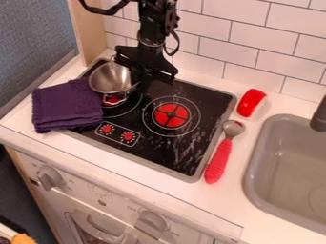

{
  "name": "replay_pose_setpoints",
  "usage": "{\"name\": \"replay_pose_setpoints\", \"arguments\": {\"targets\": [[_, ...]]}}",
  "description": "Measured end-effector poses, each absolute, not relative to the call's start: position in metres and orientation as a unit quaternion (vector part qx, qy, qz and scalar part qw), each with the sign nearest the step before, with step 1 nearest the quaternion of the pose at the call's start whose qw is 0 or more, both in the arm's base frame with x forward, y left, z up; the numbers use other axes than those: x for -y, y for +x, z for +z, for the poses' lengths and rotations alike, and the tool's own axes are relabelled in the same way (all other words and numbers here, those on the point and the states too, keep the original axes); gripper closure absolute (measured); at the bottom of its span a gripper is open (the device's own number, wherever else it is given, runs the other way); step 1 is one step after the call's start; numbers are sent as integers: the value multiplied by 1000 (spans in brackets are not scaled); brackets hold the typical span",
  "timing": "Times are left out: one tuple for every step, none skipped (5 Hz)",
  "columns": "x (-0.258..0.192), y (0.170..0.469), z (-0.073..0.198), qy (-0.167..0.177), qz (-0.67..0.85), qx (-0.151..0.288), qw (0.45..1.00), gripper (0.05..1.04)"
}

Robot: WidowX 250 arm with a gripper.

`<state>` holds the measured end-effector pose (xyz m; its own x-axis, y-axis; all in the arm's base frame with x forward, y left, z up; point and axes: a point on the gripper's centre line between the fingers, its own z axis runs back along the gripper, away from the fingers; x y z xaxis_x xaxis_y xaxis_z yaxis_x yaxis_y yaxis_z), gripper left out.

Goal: Moved the silver pot to the upper right corner of the stove

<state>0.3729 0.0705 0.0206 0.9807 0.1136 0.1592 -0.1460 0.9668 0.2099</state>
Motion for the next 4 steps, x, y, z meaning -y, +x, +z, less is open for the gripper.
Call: {"name": "replay_pose_setpoints", "arguments": {"targets": [[-65,373,27,118,56,76,988,999],[-36,379,45,127,28,99,987,1000],[-6,386,54,125,-13,114,985,1007],[31,399,65,119,-63,138,981,1010]]}}
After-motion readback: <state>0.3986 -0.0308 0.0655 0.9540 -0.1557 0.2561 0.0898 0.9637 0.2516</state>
